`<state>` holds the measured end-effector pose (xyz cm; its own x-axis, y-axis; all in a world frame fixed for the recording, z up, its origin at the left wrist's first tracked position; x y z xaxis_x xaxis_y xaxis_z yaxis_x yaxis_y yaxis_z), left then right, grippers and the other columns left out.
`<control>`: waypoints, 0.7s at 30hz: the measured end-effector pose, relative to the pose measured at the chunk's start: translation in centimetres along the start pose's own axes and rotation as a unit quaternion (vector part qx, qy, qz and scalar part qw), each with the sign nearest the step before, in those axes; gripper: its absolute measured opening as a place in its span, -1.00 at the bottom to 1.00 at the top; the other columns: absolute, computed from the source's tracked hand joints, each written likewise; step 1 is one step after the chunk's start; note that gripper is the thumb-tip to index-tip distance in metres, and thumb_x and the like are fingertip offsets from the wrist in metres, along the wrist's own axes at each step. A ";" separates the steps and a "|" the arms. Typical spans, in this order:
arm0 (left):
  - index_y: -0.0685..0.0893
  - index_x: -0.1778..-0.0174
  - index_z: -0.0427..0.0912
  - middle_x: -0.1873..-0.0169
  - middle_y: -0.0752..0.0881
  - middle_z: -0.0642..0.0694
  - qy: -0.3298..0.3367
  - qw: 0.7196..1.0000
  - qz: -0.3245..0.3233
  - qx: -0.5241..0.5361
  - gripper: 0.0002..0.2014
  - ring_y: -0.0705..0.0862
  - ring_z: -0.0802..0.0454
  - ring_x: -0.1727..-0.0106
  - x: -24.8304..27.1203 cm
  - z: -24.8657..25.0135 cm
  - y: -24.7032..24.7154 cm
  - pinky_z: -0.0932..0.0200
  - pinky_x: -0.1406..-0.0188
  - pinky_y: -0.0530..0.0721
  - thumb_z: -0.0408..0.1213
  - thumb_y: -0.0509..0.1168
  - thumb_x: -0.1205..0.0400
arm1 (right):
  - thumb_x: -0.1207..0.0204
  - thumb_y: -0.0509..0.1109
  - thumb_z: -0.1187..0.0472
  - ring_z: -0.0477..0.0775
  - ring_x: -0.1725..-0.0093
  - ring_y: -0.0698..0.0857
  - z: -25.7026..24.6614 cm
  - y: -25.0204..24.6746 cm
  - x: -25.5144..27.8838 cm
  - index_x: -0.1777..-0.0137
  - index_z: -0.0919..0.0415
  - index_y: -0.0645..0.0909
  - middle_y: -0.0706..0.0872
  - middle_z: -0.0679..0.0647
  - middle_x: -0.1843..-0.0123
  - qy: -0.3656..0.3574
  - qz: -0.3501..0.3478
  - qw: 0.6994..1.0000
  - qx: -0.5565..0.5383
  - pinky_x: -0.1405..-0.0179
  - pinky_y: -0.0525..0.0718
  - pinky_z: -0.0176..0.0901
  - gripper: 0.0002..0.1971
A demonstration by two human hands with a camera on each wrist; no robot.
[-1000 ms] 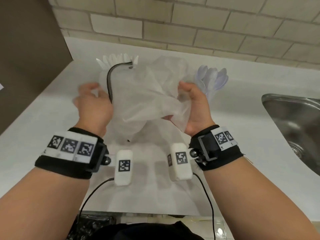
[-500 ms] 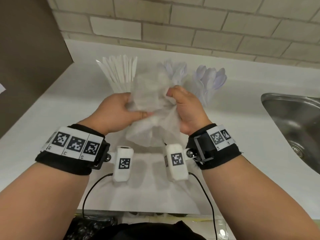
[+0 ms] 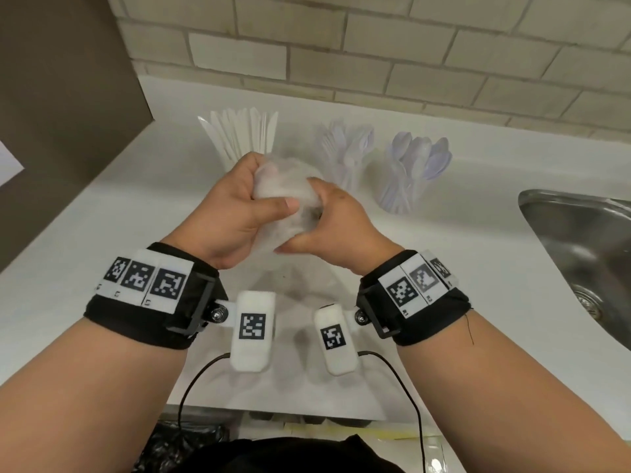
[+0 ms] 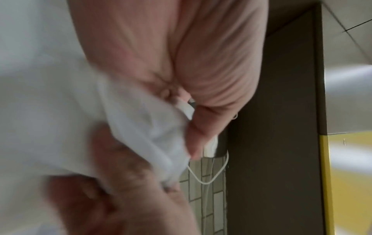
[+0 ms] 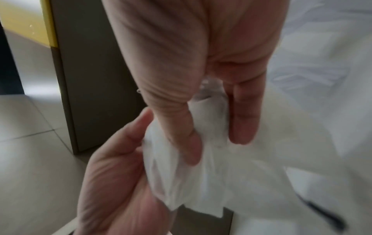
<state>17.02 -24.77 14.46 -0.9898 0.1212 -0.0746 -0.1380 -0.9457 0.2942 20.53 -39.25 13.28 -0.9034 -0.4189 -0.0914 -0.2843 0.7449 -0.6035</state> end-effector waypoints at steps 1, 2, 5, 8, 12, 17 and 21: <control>0.48 -0.08 -0.12 0.01 0.70 -0.15 0.005 1.000 -0.002 0.015 -0.56 0.77 0.02 0.04 0.0 -0.2 -0.2 0.14 0.15 0.76 -0.47 0.50 -0.39 | -0.13 0.74 0.09 0.05 0.01 0.70 0.3 0.0 -0.2 -0.12 0.09 0.61 0.69 0.13 -0.08 -0.003 0.036 0.999 -0.011 0.09 0.63 -0.18 -0.44; 0.48 -0.09 -0.08 -0.04 0.66 -0.15 0.016 1.000 0.021 -0.008 -0.53 0.75 0.02 0.02 0.0 -0.3 -0.2 0.18 0.14 0.74 -0.37 0.57 -0.38 | -0.19 0.71 0.13 0.10 0.06 0.71 0.5 -0.2 -0.4 -0.01 0.12 0.64 0.72 0.17 -0.01 -0.005 0.075 0.997 -0.014 0.15 0.62 -0.15 -0.57; 0.56 -0.22 0.24 -0.23 0.54 -0.05 -0.022 0.969 0.145 -0.200 -0.55 0.66 -0.05 -0.17 -0.2 -0.5 -1.0 0.08 -0.02 0.70 0.04 0.52 -0.44 | -0.32 0.61 0.24 0.12 0.06 0.67 1.2 -0.6 -0.8 0.01 0.24 0.66 0.68 0.17 -0.01 -0.011 0.172 0.985 -0.017 0.13 0.64 -0.17 -0.73; 0.39 -0.47 0.33 -0.36 0.58 -0.10 -0.165 0.975 0.098 -0.116 -0.33 0.72 -0.24 -0.04 0.2 -1.0 -0.9 -0.13 -0.03 0.75 0.20 0.37 -0.41 | -0.35 0.56 0.36 0.02 0.09 0.59 1.2 -0.1 -0.5 -0.06 0.35 0.66 0.57 0.07 0.02 -0.062 0.179 0.982 -0.022 0.18 0.51 -0.47 -0.72; 0.54 -0.31 -0.08 -0.20 0.74 -0.19 -0.109 0.987 0.068 0.094 -0.54 0.77 -0.20 -0.13 0.7 -1.5 -0.6 -0.04 -0.08 0.76 -0.10 0.35 -0.48 | -0.30 0.60 0.44 -0.02 0.04 0.62 1.0 0.4 -0.2 -0.07 0.40 0.70 0.54 0.01 -0.03 -0.121 0.101 0.985 -0.073 0.06 0.64 -0.26 -0.68; 0.55 0.32 -0.10 0.29 0.74 -0.08 -0.037 0.984 0.167 0.057 -0.80 0.68 0.00 0.28 0.7 -1.1 -1.5 0.12 0.24 0.69 -0.38 0.43 -0.52 | -0.25 0.69 0.25 -0.04 -0.40 0.45 0.4 -0.2 -0.1 -0.19 0.11 0.61 0.13 0.07 -0.60 -0.102 0.032 0.994 -0.007 -0.18 0.60 -0.44 -0.49; 0.53 0.43 -0.05 0.36 0.65 -0.16 0.044 0.962 0.250 -0.103 -0.71 0.63 -0.06 0.33 0.9 -0.6 -2.7 0.12 0.27 0.66 -0.37 0.55 -0.35 | -0.25 0.69 0.16 0.10 -0.51 0.48 -0.8 -0.9 0.8 -0.52 -0.27 0.28 0.14 -0.17 -0.59 -0.047 -0.004 0.995 -0.091 -0.24 0.69 -0.23 -0.09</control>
<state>16.49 -22.27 13.02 -0.9223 -0.3822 -0.0565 0.3738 -0.9197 0.1202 19.80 -39.83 14.32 -0.8699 -0.4645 -0.1657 -0.3513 0.8195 -0.4527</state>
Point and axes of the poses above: each hand's wrist, its own x-axis away from the middle knuckle, its own y-axis out of the palm, z = x × y, the point moved 1 cm from there along -x, towards the middle knuckle
